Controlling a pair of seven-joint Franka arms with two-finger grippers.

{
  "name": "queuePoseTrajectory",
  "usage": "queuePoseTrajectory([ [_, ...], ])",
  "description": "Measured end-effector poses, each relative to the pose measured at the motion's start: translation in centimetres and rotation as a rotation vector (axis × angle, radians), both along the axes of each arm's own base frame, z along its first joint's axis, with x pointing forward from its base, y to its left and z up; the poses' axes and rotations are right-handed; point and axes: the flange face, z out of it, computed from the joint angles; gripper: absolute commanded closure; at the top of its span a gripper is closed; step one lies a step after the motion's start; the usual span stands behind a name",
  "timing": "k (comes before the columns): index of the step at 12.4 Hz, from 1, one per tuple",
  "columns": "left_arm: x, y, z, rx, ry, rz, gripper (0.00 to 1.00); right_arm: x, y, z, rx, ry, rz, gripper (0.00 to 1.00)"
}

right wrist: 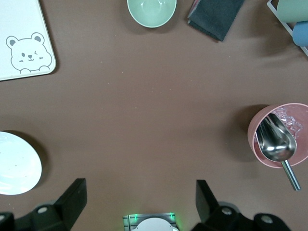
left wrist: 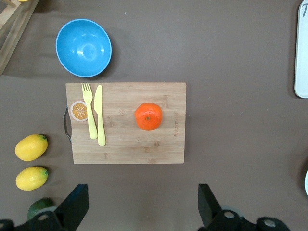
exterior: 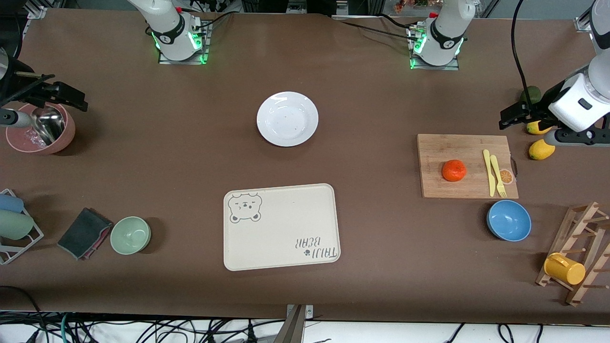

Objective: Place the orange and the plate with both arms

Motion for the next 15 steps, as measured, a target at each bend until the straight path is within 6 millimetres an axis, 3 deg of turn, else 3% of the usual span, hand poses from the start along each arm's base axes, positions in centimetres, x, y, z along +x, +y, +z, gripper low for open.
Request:
queuePoseTrajectory([
  [7,0.9,-0.1,-0.7,0.047,-0.024,-0.018,0.0,0.0,0.0,0.0,0.0,0.0,0.0,0.0],
  [12,4.2,-2.8,-5.6,0.108,-0.045,-0.093,0.0,0.0,0.0,0.0,0.0,0.001,0.0,0.0],
  [14,4.6,-1.7,-6.9,0.105,-0.022,-0.074,0.0,0.0,0.0,0.0,0.0,0.001,0.0,0.0],
  [15,5.1,-0.5,-9.2,0.091,0.019,-0.05,0.0,0.0,0.0,0.0,0.0,0.001,-0.001,0.0],
])
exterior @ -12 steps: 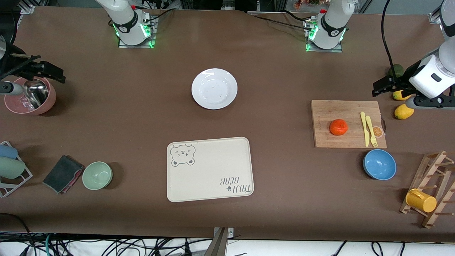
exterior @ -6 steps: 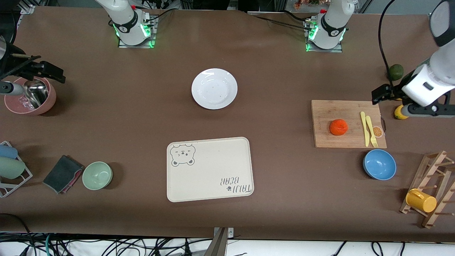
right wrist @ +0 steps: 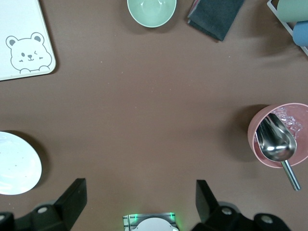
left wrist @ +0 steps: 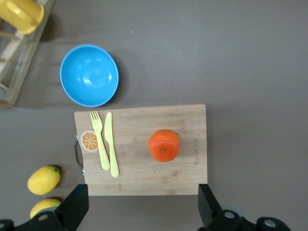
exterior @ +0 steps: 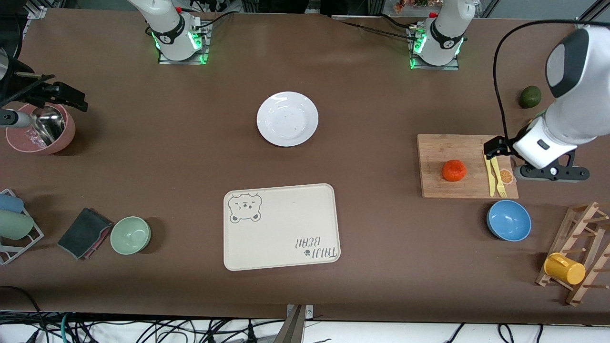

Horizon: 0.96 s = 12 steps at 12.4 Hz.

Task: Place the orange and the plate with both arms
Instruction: 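Reach the left gripper down to the orange on the cutting board, then close the left gripper on the orange and lift it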

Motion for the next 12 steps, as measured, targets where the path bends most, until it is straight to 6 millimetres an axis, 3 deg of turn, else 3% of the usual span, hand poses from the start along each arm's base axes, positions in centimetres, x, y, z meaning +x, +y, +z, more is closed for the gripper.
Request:
queuePoseTrajectory([
  [3,1.4,1.7,-8.9,-0.092,0.128,0.075,0.0,0.0,0.0,0.0,0.0,0.0,0.0,0.0],
  [5,1.0,2.3,-13.1,-0.118,0.085,0.101,0.0,0.0,0.0,0.0,0.0,0.0,0.0,0.0],
  [7,-1.1,2.3,-16.0,-0.116,0.018,0.105,0.0,0.0,0.0,0.0,0.0,0.0,0.0,0.0],
  [12,-5.8,1.9,-20.7,-0.11,-0.073,0.103,0.0,0.0,0.0,0.0,0.0,0.001,0.0,0.0],
])
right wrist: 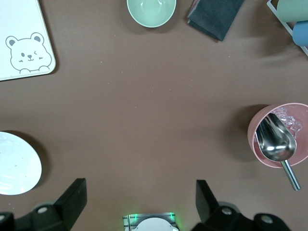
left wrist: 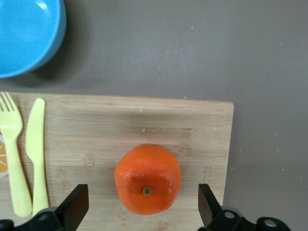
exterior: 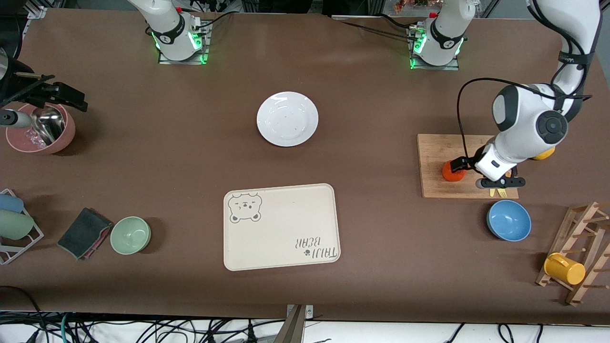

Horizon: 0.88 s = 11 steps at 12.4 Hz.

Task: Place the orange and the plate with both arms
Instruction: 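Close the left gripper on the orange and lift it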

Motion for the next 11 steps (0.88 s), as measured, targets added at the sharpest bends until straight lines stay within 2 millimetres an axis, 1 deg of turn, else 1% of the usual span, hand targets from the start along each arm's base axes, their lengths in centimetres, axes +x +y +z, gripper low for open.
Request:
queuePoseTrajectory([
  [3,-0.8,-0.2,-1.9,-0.001,0.025,-0.003,0.0,0.0,0.0,0.0,0.0,0.001,0.0,0.0],
  [8,-1.4,-0.4,-6.2,-0.004,0.073,-0.005,0.0,0.1,0.0,-0.2,0.0,0.004,0.0,0.0],
  [9,-1.5,-0.4,-6.9,-0.004,0.081,-0.005,0.12,0.1,0.0,-0.3,0.0,0.005,0.0,0.0],
  [10,-1.6,-0.4,-7.4,-0.004,0.087,-0.006,0.29,0.1,0.0,-0.3,0.0,0.005,0.0,0.0],
  [11,-1.7,-0.5,-7.7,-0.005,0.093,-0.011,0.51,0.2,0.0,-0.3,0.0,0.006,0.0,0.0],
])
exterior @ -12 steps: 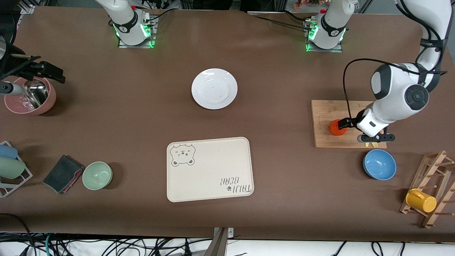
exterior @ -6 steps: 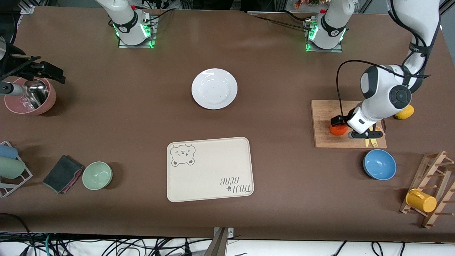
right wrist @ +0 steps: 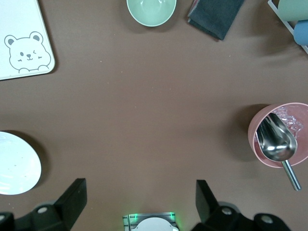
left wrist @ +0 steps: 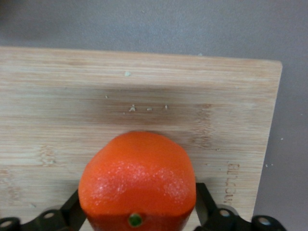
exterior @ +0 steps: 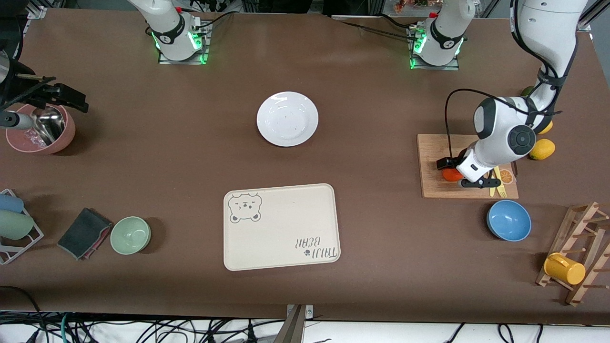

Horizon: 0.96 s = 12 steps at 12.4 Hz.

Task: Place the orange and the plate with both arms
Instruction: 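Close the left gripper on the orange and lift it, then carry the orange with the left gripper over the white plate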

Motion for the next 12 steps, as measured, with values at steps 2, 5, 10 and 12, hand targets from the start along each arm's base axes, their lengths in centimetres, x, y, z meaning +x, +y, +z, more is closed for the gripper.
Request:
queuePoseTrajectory([
  [2,0.1,-0.1,0.0,0.017,-0.002,-0.052,0.85,0.0,0.0,0.0,0.0,0.0,0.0,0.0],
  [5,0.6,-1.0,0.5,0.026,-0.015,-0.066,1.0,0.0,0.0,0.0,0.0,0.0,0.0,0.0],
  [10,2.7,-13.1,5.4,-0.005,-0.04,0.085,1.0,0.0,0.0,0.0,0.0,0.0,0.0,0.0],
  [12,0.8,-21.0,6.8,-0.032,-0.032,0.169,1.0,0.0,0.0,0.0,0.0,0.0,0.0,0.0],
])
